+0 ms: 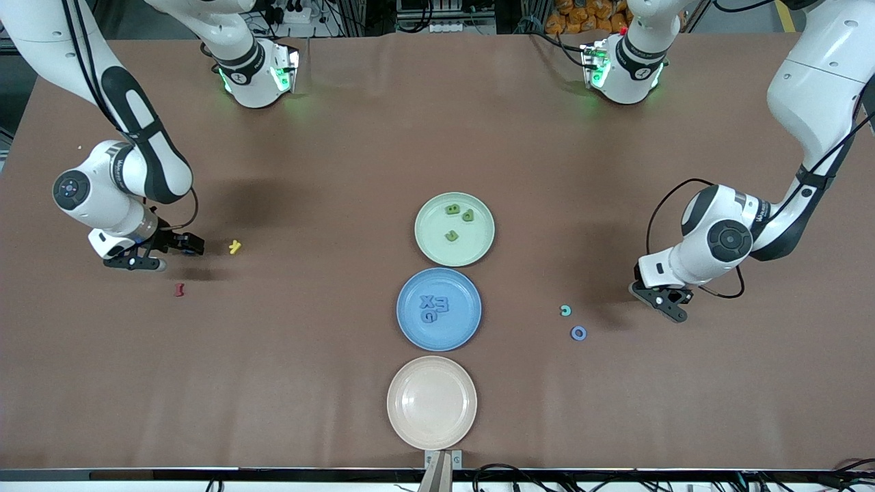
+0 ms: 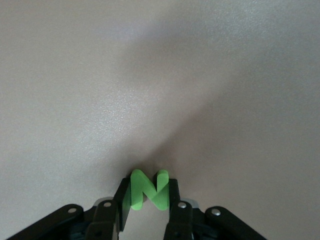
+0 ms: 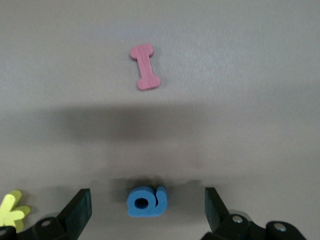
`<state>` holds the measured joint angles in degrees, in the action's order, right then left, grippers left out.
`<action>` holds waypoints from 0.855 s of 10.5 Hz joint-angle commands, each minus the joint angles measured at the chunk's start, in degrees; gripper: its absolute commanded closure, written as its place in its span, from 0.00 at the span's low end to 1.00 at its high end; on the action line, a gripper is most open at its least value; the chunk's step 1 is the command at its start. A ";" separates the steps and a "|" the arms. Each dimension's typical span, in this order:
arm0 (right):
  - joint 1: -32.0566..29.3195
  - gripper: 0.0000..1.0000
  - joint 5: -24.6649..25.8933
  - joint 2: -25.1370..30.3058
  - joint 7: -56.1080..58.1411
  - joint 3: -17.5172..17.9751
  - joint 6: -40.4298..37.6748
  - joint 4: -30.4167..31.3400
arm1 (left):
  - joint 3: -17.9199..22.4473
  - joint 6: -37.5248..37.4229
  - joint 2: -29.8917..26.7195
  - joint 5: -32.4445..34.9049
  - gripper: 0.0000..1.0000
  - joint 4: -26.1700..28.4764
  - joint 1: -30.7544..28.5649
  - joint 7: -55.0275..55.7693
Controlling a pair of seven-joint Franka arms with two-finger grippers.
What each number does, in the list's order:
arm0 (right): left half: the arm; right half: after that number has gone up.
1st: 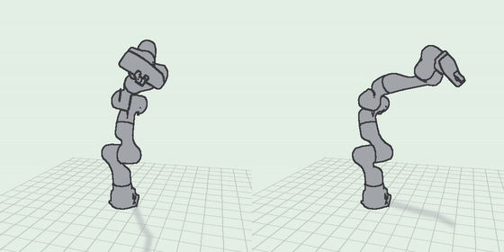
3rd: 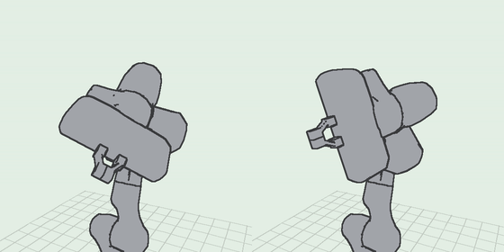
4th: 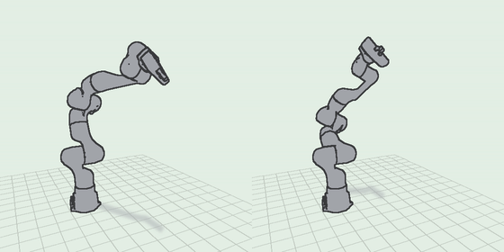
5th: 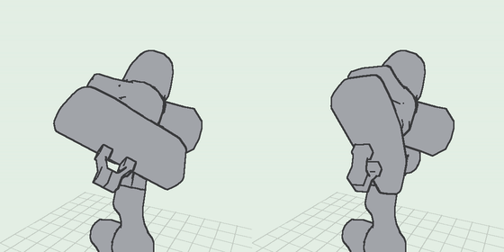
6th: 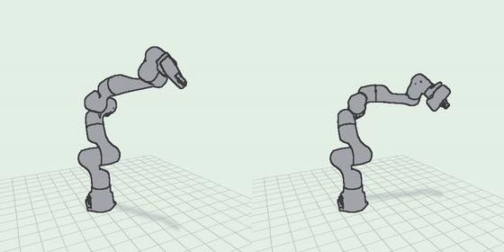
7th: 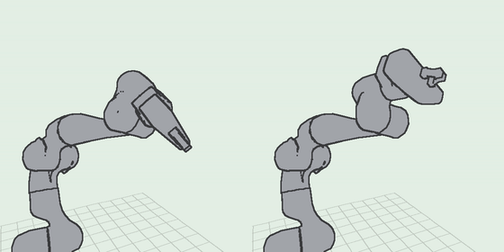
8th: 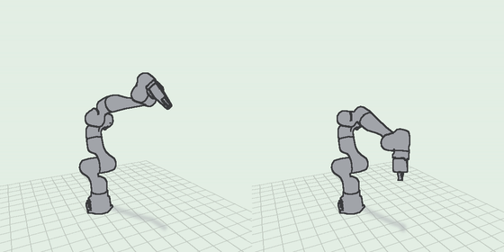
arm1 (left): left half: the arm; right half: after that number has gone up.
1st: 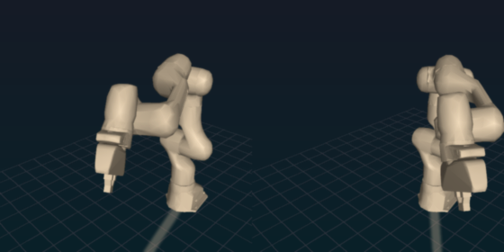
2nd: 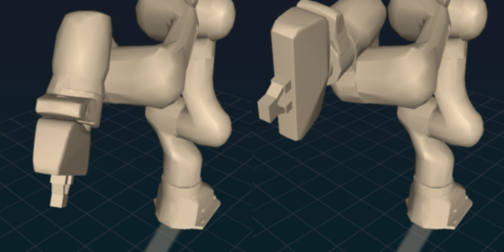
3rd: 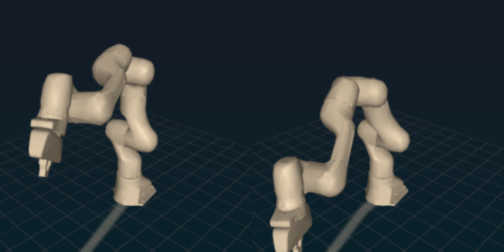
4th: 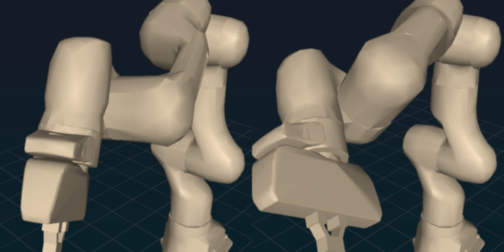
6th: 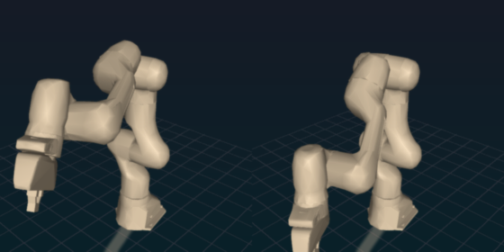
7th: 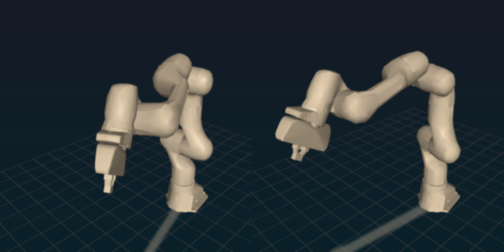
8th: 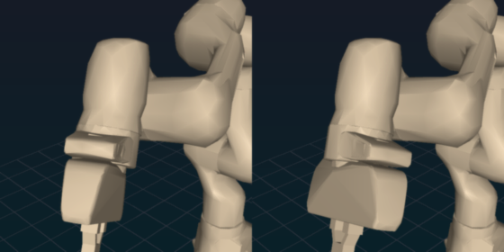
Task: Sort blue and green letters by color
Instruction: 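Carry N to the green plate while the right gripper lifts a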
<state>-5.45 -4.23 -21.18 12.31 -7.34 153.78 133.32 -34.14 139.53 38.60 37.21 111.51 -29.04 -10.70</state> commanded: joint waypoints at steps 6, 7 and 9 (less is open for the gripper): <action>-2.11 0.65 0.45 1.93 -0.09 0.84 1.61 4.23 | -2.32 0.31 -1.16 0.41 1.00 -0.76 4.08 13.41; -2.02 0.70 0.36 1.93 -0.09 0.84 1.61 4.14 | -3.29 0.31 -1.07 0.41 1.00 -0.85 4.25 16.47; -2.02 0.78 0.28 1.93 -0.18 0.93 1.61 3.79 | -3.74 0.13 -1.07 0.23 1.00 -1.20 6.79 22.62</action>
<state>-6.40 -4.24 -20.60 12.30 -7.31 154.77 135.71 -37.47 140.05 38.51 37.21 110.33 -24.50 5.08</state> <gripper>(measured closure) 0.648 0.665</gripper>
